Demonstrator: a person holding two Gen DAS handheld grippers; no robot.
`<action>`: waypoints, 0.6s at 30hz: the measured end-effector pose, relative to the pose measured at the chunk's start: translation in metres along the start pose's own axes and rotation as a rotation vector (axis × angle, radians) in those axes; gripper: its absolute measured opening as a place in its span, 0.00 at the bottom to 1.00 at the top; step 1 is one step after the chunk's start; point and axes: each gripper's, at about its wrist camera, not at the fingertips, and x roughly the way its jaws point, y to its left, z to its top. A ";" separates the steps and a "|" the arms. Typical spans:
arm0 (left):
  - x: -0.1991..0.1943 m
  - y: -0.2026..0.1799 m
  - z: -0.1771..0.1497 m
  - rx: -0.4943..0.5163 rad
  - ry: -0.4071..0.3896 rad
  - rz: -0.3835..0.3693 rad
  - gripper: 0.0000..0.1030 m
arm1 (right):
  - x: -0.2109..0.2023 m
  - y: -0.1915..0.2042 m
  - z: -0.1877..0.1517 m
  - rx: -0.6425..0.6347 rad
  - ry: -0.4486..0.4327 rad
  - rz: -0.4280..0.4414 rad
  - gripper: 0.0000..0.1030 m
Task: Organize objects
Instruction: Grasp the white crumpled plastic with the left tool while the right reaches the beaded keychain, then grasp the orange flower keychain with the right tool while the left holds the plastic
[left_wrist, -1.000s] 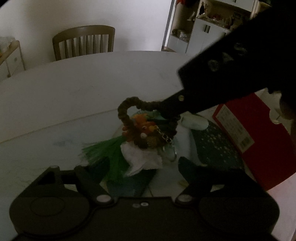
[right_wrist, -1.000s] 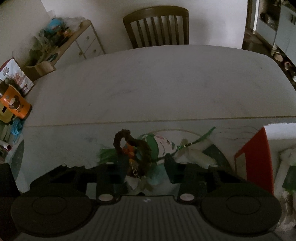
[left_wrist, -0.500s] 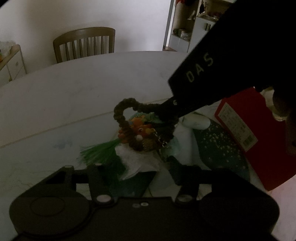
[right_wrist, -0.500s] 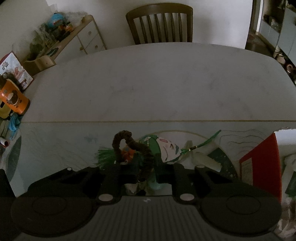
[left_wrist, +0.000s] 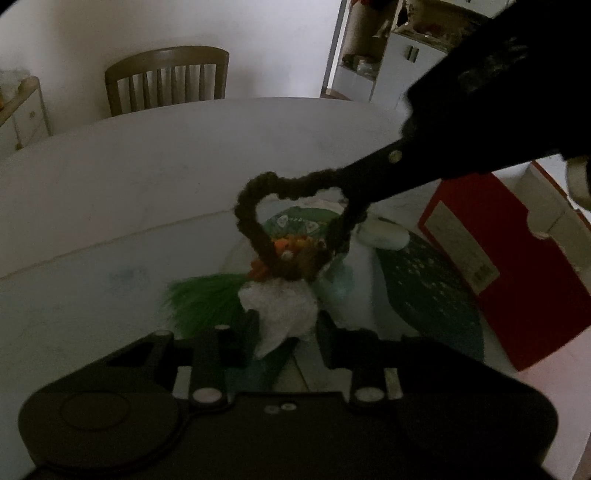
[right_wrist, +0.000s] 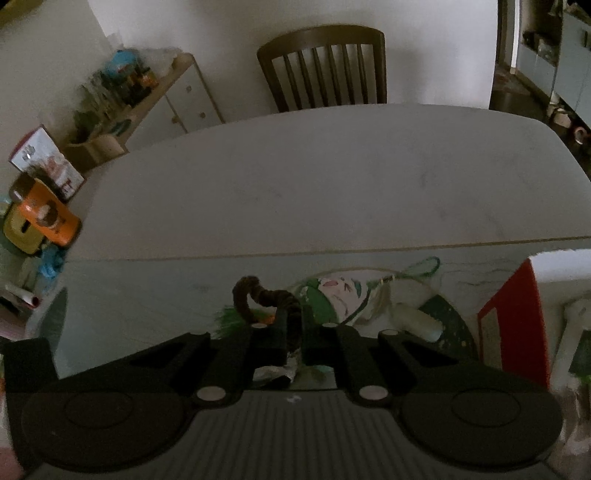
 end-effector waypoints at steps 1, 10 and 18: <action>-0.003 -0.001 -0.001 0.001 -0.001 -0.005 0.30 | -0.006 -0.001 -0.002 0.008 -0.005 0.009 0.05; -0.033 -0.007 -0.013 -0.003 0.005 -0.057 0.30 | -0.056 -0.017 -0.015 0.079 -0.062 0.037 0.02; -0.061 -0.018 -0.024 0.003 0.009 -0.095 0.30 | -0.088 -0.032 -0.036 0.099 -0.101 0.032 0.02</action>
